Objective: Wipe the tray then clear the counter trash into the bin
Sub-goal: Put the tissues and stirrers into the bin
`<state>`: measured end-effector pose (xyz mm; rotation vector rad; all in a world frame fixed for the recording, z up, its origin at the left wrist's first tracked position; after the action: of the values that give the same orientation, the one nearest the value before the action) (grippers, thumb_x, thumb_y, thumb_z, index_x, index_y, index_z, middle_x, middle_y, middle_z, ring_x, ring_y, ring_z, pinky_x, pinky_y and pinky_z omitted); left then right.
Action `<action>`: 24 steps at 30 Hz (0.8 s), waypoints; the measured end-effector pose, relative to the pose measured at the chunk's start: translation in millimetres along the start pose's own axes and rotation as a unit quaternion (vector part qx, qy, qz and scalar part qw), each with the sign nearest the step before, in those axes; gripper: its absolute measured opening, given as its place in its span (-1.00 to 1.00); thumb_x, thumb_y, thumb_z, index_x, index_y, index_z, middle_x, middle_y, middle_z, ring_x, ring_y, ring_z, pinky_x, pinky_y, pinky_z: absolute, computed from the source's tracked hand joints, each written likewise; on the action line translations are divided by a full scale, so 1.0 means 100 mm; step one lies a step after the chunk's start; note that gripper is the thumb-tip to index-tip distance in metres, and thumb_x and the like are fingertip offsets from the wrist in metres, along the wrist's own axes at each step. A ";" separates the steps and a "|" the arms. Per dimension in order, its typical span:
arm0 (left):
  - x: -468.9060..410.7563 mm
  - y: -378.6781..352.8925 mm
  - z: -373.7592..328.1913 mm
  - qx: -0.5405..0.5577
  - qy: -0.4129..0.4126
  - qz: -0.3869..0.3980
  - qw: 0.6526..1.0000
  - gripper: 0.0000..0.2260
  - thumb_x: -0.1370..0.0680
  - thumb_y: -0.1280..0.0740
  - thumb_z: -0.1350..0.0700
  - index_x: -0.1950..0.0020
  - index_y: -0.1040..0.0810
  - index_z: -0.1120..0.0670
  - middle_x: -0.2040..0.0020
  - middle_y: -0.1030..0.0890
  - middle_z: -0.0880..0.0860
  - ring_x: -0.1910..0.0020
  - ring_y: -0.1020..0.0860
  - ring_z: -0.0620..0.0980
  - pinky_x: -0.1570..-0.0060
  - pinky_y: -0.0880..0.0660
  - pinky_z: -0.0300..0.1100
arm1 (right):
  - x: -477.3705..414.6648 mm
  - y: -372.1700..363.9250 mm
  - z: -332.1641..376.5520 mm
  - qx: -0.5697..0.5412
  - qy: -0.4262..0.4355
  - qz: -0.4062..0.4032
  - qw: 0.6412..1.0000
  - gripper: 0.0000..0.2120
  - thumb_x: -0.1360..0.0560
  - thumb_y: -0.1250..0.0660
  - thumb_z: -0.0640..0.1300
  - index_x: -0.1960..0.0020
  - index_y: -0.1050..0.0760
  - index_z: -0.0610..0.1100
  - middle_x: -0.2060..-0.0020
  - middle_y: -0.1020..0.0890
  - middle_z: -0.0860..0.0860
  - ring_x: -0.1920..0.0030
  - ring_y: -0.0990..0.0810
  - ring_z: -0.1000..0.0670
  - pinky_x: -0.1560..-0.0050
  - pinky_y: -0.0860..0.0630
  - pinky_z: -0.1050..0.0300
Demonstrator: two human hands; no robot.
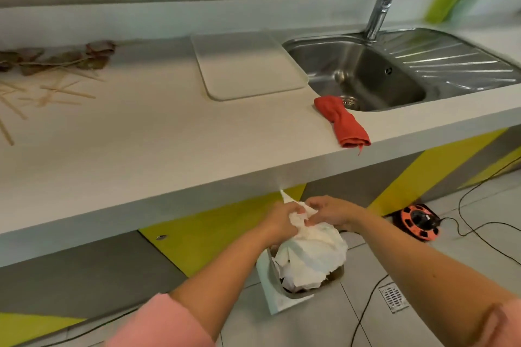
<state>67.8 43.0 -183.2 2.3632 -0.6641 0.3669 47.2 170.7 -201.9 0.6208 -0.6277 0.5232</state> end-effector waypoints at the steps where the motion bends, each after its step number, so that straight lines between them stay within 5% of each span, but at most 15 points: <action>1: -0.06 -0.10 0.08 0.001 0.015 -0.002 1.000 -0.57 -0.50 -0.32 0.25 -0.36 -0.44 0.05 -0.35 -0.38 0.12 -0.27 -0.43 0.13 -0.15 -0.39 -0.19 | -0.07 0.01 -0.11 0.016 -0.006 -0.019 1.000 -0.83 -0.45 -0.37 -0.30 -0.01 -0.49 -0.15 0.12 -0.55 -0.03 0.14 -0.53 0.04 0.22 -0.45 0.33; 4: -0.17 -0.35 0.28 0.021 0.059 -0.003 0.998 -0.46 -0.52 -0.30 0.24 -0.47 -0.28 -0.01 -0.43 -0.27 0.11 -0.37 -0.35 0.10 -0.26 -0.34 -0.20 | -0.35 0.03 -0.45 0.072 -0.022 -0.083 0.994 -0.83 -0.44 -0.38 -0.28 0.00 -0.46 -0.17 0.13 -0.48 -0.03 0.10 -0.45 -0.02 0.34 -0.33 0.29; 8: -0.30 -0.52 0.47 0.040 0.070 -0.019 0.997 -0.48 -0.50 -0.31 0.28 -0.44 -0.34 0.03 -0.41 -0.40 0.05 -0.32 -0.41 0.02 0.03 -0.28 -0.48 | -0.66 -0.01 -0.80 0.121 -0.057 -0.106 0.985 -0.68 -0.46 -0.38 -0.21 -0.20 -0.48 -0.18 -0.11 -0.56 -0.11 -0.15 -0.53 -0.12 0.06 -0.36 0.20; 12: -0.39 -0.60 0.69 0.056 0.119 -0.029 0.991 -0.44 -0.52 -0.30 0.30 -0.48 -0.24 0.04 -0.45 -0.31 0.06 -0.38 -0.35 0.02 -0.14 -0.28 -0.38 | -0.90 -0.09 -1.07 0.168 -0.090 -0.108 0.976 -0.92 -0.52 -0.26 -0.19 0.06 -0.35 -0.06 -0.04 -0.50 -0.11 -0.06 -0.50 -0.07 0.09 -0.31 0.20; 20: -0.46 -0.63 1.01 0.052 0.186 -0.048 0.980 -0.40 -0.51 -0.36 0.18 -0.50 -0.22 -0.04 -0.46 -0.27 0.10 -0.41 -0.32 0.07 -0.32 -0.32 -0.17 | -1.09 -0.24 -1.36 0.238 -0.113 -0.196 0.945 -0.69 -0.55 -0.14 -0.28 -0.28 -0.40 -0.17 -0.28 -0.40 -0.17 -0.19 -0.51 -0.19 -0.19 -0.44 0.04; 24: -0.47 -0.57 1.00 0.044 0.193 -0.055 0.979 -0.38 -0.52 -0.33 0.20 -0.51 -0.17 -0.07 -0.49 -0.19 0.14 -0.43 -0.27 0.11 -0.34 -0.29 -0.15 | -1.20 -0.37 -1.37 0.244 -0.103 -0.146 0.953 -0.63 -0.55 -0.14 -0.33 -0.35 -0.32 -0.21 -0.32 -0.38 -0.20 -0.29 -0.44 -0.15 -0.29 -0.37 0.08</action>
<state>68.3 32.2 -307.2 2.3047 -0.3377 0.7921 37.9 205.7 -384.2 1.2280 -0.5900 0.3352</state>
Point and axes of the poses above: each hand's wrist, its own x-axis away from the middle knuckle, its own y-axis out of the back of the hand, z = x × y, the point moved 6 cm from there along -x, towards the middle knuckle
